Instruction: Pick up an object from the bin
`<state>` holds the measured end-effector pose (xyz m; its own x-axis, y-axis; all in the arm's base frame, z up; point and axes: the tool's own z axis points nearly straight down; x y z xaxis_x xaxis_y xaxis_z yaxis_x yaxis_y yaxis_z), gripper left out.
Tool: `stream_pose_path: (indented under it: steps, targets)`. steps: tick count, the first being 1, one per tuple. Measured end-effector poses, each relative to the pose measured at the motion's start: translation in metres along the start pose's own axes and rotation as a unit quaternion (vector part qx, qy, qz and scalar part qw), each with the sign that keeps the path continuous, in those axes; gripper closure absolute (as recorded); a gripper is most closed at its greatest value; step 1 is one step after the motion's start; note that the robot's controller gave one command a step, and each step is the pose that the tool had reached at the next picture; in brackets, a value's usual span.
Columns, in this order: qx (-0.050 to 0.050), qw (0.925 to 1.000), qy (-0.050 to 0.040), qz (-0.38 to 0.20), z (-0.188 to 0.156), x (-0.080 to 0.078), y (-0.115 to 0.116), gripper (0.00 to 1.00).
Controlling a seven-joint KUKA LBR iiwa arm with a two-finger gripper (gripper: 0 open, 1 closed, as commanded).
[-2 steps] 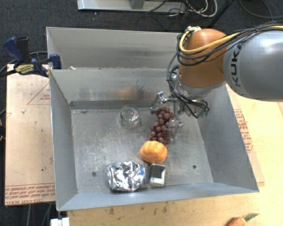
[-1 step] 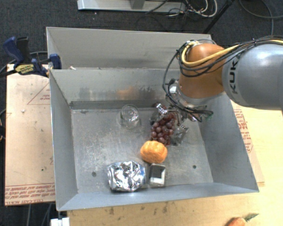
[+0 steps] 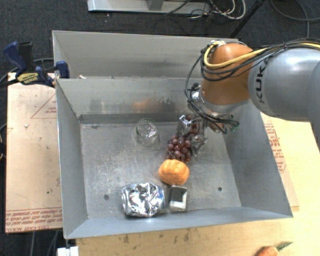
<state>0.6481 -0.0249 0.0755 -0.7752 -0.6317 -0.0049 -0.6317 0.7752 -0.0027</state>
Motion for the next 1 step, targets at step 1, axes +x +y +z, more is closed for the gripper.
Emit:
stream_pose_path:
  steps: [1]
  targets:
    - [0.000,1.0000,-0.0002,0.000,0.0000,0.0000,-0.0001,1.00]
